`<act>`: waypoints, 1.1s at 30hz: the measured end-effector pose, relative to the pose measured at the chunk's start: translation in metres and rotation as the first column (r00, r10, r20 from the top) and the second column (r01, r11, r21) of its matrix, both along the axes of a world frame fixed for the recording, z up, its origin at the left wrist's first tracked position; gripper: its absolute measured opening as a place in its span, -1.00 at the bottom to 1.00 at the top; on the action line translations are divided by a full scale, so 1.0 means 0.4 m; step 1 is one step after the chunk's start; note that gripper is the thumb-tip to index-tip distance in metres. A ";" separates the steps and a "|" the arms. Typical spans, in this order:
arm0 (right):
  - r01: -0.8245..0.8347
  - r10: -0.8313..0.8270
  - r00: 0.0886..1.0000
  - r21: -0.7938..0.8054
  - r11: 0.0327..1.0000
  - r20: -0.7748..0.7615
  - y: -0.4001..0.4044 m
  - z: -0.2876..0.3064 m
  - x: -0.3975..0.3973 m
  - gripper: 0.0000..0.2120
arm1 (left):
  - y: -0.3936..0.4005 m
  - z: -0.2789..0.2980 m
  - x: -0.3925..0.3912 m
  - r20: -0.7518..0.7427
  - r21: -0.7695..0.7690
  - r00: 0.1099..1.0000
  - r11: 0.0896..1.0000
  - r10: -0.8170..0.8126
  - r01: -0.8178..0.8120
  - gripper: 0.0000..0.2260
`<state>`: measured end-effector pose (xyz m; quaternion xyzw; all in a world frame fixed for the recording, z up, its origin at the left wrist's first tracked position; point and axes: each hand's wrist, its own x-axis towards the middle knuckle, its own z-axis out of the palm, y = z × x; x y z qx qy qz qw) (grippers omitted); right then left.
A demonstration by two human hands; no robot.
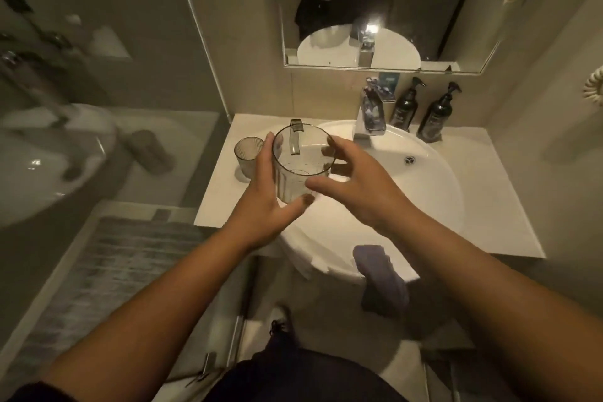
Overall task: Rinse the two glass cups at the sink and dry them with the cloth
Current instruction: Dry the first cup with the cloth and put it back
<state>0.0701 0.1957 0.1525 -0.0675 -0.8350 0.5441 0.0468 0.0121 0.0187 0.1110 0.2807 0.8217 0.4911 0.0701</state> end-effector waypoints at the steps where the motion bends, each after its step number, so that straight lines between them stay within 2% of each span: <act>1: -0.001 0.001 1.000 0.008 1.000 -0.014 0.006 0.005 -0.032 -0.24 | -0.006 0.012 -0.034 0.012 -0.003 1.000 1.000 -0.025 0.025 -0.14; 4: -0.013 0.014 0.999 0.011 1.000 -0.050 0.016 0.004 -0.139 -0.23 | -0.024 0.029 -0.162 0.059 0.046 0.997 0.998 -0.040 0.037 -0.25; 7: -0.006 0.012 0.996 0.062 0.998 -0.087 0.015 -0.001 -0.275 -0.17 | -0.030 0.038 -0.314 0.065 0.046 0.996 0.998 -0.055 0.052 -0.22; 11: 0.011 -0.001 0.998 0.158 0.987 -0.063 0.018 -0.043 -0.486 -0.10 | -0.029 0.040 -0.518 0.120 -0.053 0.990 0.995 -0.074 0.081 -0.11; 17: 0.030 -0.035 0.999 0.204 0.978 0.019 0.022 -0.170 -0.727 -0.18 | -0.001 -0.073 -0.776 0.189 -0.186 0.982 0.981 -0.027 0.063 -0.21; 21: -0.001 -0.016 0.998 0.237 0.971 0.066 0.031 -0.256 -0.823 -0.20 | 0.014 -0.165 -0.851 0.260 -0.175 0.965 0.984 0.030 0.016 -0.15; 24: -0.030 0.012 0.996 0.202 0.979 0.090 0.036 -0.309 -0.873 -0.25 | 0.016 -0.216 -0.888 0.310 -0.142 0.950 0.990 0.028 0.017 -0.22; 33: -0.020 -0.009 0.990 0.200 0.980 0.141 0.053 -0.415 -0.919 -0.28 | 0.043 -0.281 -0.937 0.325 -0.259 0.945 0.965 0.042 0.046 -0.24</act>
